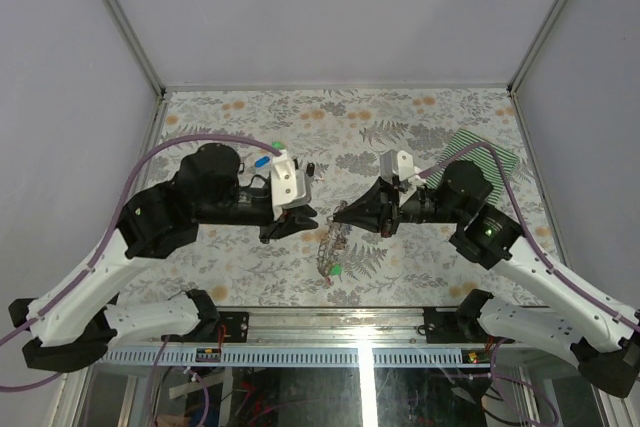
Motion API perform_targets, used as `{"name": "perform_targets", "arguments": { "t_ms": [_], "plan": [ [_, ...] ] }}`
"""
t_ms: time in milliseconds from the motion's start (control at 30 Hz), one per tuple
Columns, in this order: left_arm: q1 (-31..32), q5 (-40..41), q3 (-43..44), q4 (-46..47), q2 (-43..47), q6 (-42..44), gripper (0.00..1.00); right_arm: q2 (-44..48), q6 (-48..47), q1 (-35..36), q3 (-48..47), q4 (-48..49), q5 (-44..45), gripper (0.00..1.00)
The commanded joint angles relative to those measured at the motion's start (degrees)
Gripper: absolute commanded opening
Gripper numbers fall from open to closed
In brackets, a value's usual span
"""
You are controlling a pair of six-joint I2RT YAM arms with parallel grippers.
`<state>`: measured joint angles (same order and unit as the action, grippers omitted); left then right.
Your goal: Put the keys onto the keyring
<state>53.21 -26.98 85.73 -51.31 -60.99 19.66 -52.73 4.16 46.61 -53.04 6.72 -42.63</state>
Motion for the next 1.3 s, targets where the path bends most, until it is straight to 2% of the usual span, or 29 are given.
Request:
{"name": "perform_targets", "arguments": {
  "t_ms": [0,133,267,567,1267],
  "plan": [
    [0.30,-1.36,-9.75,19.68,6.71,-6.67,0.22,3.63,1.58,0.14,-2.19,6.52,-0.69,0.00],
    [0.28,-0.10,-19.23,33.07,13.14,-11.57,0.22,4.58,3.35,0.11,-2.20,8.84,-1.42,0.00],
    [0.31,0.48,-23.95,40.69,15.93,-14.52,0.22,5.12,4.64,0.15,-2.25,11.23,-2.45,0.00],
    [0.23,-2.59,-25.00,45.32,15.21,-15.48,0.21,5.92,5.11,0.10,-2.35,12.72,-3.95,0.00],
    [0.31,-8.34,-24.80,46.53,12.35,-16.77,0.22,6.57,5.45,0.08,-2.57,14.08,-3.79,0.00]
  ]
}}
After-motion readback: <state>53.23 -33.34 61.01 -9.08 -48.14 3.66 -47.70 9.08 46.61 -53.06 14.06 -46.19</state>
